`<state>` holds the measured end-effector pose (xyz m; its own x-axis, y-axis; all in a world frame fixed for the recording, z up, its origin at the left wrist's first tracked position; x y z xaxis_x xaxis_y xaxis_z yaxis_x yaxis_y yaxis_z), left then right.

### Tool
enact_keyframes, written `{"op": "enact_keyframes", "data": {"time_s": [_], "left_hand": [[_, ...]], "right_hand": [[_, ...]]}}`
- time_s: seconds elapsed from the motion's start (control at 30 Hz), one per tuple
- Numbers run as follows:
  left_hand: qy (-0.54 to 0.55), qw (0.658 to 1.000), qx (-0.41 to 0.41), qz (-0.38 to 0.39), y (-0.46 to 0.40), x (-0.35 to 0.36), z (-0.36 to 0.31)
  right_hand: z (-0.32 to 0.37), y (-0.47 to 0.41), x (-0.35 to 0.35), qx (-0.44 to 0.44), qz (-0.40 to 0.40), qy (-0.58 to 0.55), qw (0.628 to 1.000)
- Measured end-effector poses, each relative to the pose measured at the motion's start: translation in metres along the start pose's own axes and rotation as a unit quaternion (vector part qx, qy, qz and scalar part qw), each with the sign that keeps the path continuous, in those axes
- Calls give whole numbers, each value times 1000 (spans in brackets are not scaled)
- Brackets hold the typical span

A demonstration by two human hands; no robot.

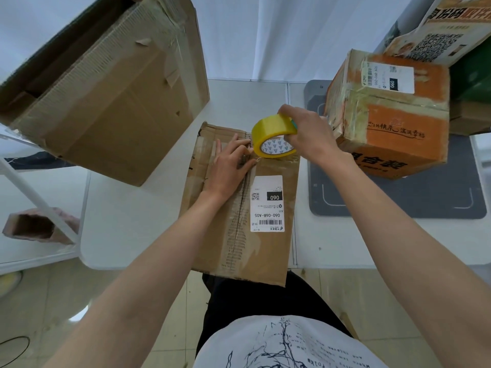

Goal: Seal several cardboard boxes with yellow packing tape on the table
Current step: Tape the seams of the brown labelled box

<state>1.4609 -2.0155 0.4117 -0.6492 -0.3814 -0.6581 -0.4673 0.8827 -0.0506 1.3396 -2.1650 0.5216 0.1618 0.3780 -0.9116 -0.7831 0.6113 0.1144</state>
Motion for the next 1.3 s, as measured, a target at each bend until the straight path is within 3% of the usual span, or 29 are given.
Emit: {"op": "enact_keyframes", "data": {"time_s": [0.13,0.33,0.43,0.5,0.57,0.63,0.7,0.73,0.77,0.83,1.0,1.17,1.3], "left_hand": [[1,1000,-10,7,1,0,5],[-33,999,-17,33,2,0,-6],[-144,988,-6,56,13,10,-7],[-252,963,-11,93,24,21,-5],[-279,950,-34,135,25,24,-5],[-213,961,-68,161,16,16,-8],[2,979,-166,117,2,-8,-22],[138,960,-234,60,-1,-22,-29],[253,921,-296,15,-2,-32,-36],[368,861,-351,8,-2,-44,-56],[397,856,-328,43,7,-47,-80],[458,811,-361,47,7,-56,-80],[399,844,-356,37,4,-78,-94]], "right_hand": [[-6,-19,-19,20,25,4,999],[-20,-37,-79,27,-14,-3,1000],[-10,-25,-65,26,-25,-38,999],[-3,-15,-52,26,-34,-68,997],[-3,-5,-40,25,-36,-104,994],[-6,7,-29,25,-48,-163,985],[-9,22,-20,32,-65,-226,972],[-10,30,-16,32,-72,-253,964],[-11,39,-13,31,-80,-276,957],[-12,53,-7,21,-93,-309,946],[-10,76,3,7,-98,-361,928],[-6,90,-1,-3,-68,-403,913],[-1,102,-8,17,46,-473,880]]}}
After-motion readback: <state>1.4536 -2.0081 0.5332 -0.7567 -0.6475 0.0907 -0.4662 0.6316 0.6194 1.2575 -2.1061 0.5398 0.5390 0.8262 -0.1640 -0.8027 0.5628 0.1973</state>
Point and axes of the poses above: each hand's wrist, its own y-axis away from the middle knuckle, its own x-axis out of the palm, z = x × y, the point moved 4 cm from there along -y, towards the middle knuckle, and after that the axes turned 4 degrees about -x, right-handed, at the moved point
